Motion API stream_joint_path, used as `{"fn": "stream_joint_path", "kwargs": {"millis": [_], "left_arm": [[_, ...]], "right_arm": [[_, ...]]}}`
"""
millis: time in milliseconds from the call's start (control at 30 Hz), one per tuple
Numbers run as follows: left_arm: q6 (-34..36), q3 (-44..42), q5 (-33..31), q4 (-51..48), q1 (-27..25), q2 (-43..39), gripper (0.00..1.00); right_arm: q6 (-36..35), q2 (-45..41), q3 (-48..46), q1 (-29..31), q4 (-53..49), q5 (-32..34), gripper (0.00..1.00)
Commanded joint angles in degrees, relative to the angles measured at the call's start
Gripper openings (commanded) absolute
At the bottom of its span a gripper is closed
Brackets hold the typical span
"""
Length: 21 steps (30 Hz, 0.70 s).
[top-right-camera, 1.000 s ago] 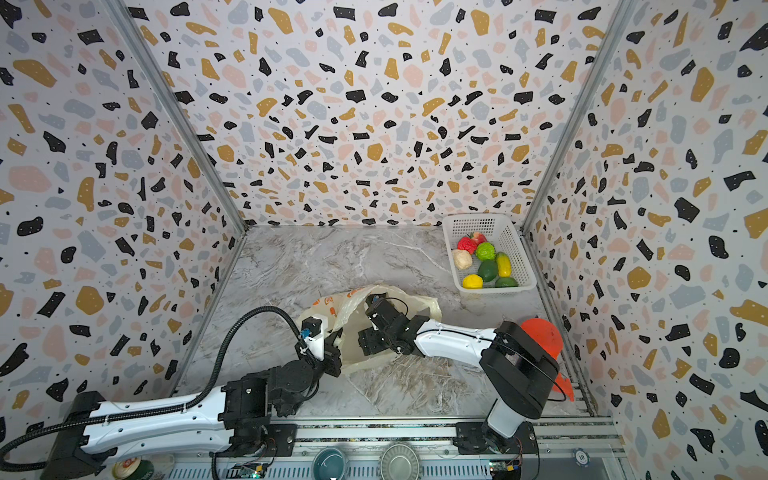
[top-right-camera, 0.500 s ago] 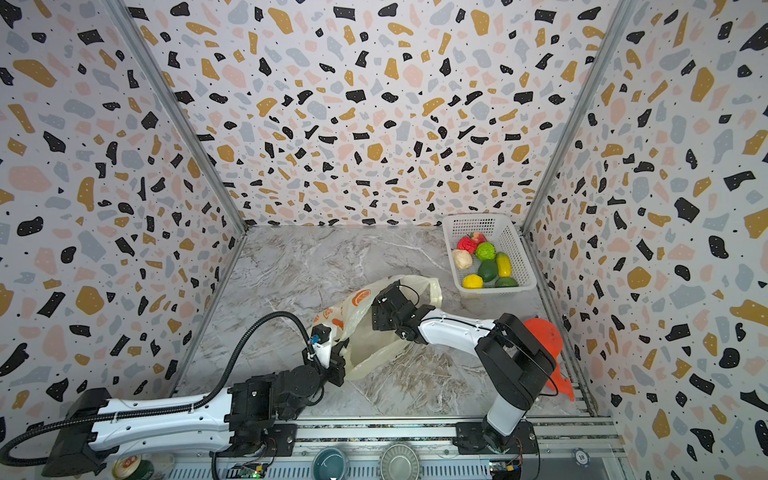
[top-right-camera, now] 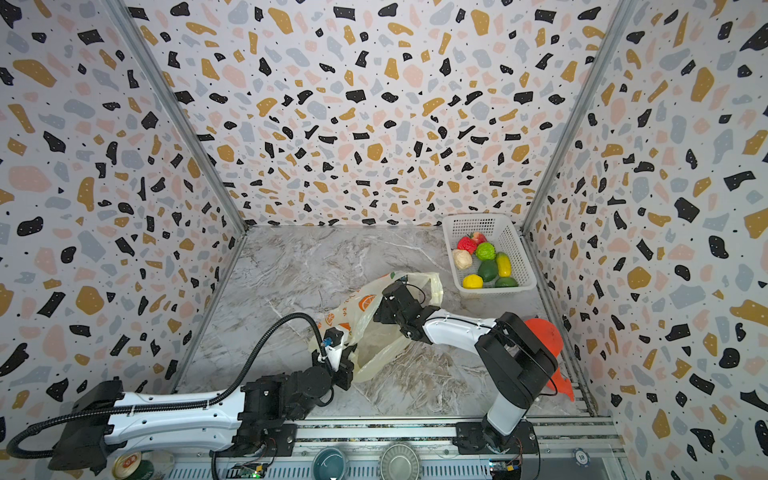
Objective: Untie the knot of the plastic bag and take out the fruit
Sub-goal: 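Lower the right gripper into the bag onto the dark purple mangosteen and close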
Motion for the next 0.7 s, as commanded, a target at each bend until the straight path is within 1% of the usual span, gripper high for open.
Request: {"fn": "stream_joint_path", "kwargs": {"millis": [0, 200, 367, 433, 467, 500, 533, 567, 633, 667], "left_arm": [[1.19, 2.32, 0.45, 3.44, -0.41, 0.61, 0.00], [0.98, 1.79, 0.65, 3.31, -0.51, 0.02, 0.00], [0.86, 1.69, 0.85, 3.57, -0.58, 0.26, 0.00], [0.93, 1.79, 0.71, 3.57, -0.57, 0.26, 0.00], [0.95, 1.79, 0.70, 3.57, -0.60, 0.25, 0.00], [0.95, 1.79, 0.61, 3.57, -0.59, 0.30, 0.00], [0.94, 1.85, 0.52, 3.43, -0.59, 0.18, 0.00], [0.93, 1.88, 0.43, 3.31, -0.61, 0.17, 0.00], [0.74, 1.79, 0.13, 3.31, -0.60, 0.27, 0.00], [0.76, 1.79, -0.05, 3.39, -0.59, 0.30, 0.00]], "right_arm": [[2.60, 1.33, -0.42, -1.07, 2.68, 2.37, 0.91], [2.05, 5.04, 1.78, -2.18, 3.17, 3.29, 0.89], [1.97, 8.45, 4.01, -2.46, 2.99, 3.83, 0.83], [1.83, 9.06, 3.97, -2.42, 3.84, 4.24, 0.78], [1.87, 9.17, 3.87, -2.38, 4.08, 4.50, 0.72], [1.81, 9.20, 3.78, -2.38, 4.22, 4.63, 0.67], [1.58, 9.01, 3.71, -2.37, 4.41, 4.70, 0.66], [1.36, 8.71, 3.47, -2.37, 4.57, 4.75, 0.60], [1.05, 7.89, 2.80, -2.27, 4.73, 4.34, 0.55], [0.95, 7.23, 2.42, -2.20, 4.63, 3.90, 0.54]]}}
